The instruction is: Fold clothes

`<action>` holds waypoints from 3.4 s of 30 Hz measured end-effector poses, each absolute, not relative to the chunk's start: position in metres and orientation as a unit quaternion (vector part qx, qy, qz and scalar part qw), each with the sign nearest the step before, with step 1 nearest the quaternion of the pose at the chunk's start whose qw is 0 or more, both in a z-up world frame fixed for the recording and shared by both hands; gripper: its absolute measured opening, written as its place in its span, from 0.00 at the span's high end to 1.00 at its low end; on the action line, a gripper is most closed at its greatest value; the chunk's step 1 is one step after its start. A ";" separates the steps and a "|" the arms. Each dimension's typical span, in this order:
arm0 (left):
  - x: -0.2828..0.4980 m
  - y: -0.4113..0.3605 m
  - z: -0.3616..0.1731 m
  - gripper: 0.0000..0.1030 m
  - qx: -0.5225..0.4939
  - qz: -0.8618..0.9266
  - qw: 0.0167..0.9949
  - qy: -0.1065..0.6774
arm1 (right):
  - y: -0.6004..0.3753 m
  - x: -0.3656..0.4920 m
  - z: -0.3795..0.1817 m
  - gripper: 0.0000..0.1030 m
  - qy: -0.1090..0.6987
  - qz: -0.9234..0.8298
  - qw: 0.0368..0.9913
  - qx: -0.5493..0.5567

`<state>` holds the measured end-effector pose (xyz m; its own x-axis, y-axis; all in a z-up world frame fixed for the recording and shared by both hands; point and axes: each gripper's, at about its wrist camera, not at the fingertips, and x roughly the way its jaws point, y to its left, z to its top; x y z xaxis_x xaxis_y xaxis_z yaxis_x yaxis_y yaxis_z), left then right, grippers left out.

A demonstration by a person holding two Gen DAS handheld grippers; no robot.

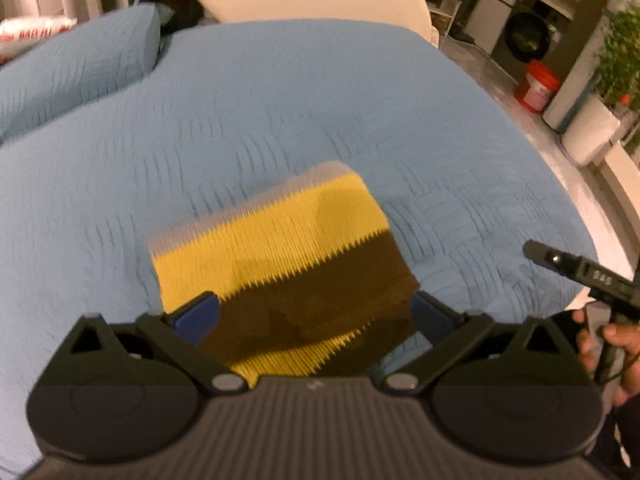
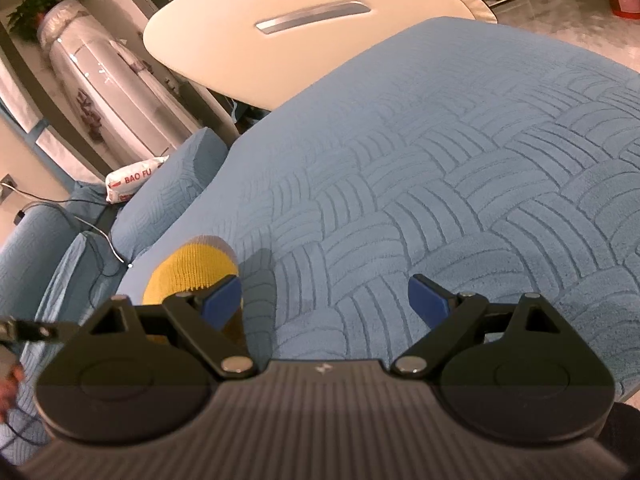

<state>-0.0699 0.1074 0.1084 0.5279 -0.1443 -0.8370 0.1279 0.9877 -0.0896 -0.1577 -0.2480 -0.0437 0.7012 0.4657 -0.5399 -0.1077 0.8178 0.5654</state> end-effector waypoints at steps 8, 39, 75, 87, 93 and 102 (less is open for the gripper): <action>-0.067 0.106 0.133 0.00 0.064 -0.069 0.889 0.448 | -0.223 -0.129 -0.048 0.10 0.356 0.162 0.886 0.249; -0.037 0.114 0.031 0.00 0.135 -0.197 0.893 0.381 | -0.217 -0.116 -0.052 0.10 0.384 0.211 0.861 0.261; -0.027 0.148 -0.020 0.00 0.025 -0.206 0.881 0.424 | -0.198 -0.104 -0.046 0.10 0.372 0.221 0.864 0.257; -0.018 0.152 -0.028 0.00 0.002 -0.202 0.873 0.445 | -0.071 -0.071 -0.029 0.10 0.361 0.374 0.853 -0.055; -0.012 0.153 -0.034 0.00 -0.009 -0.202 0.871 0.448 | -0.050 -0.027 -0.027 0.10 0.366 0.398 0.836 -0.092; -0.010 0.151 -0.037 0.00 -0.007 -0.199 0.872 0.447 | -0.029 0.054 -0.067 0.00 0.454 0.459 0.762 0.046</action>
<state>-0.0098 0.1510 -0.0367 0.5213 -0.3525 -0.7771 0.3404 0.9210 -0.1894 0.0538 -0.0295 -0.0665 0.1655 0.7423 -0.6494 -0.6582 0.5734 0.4878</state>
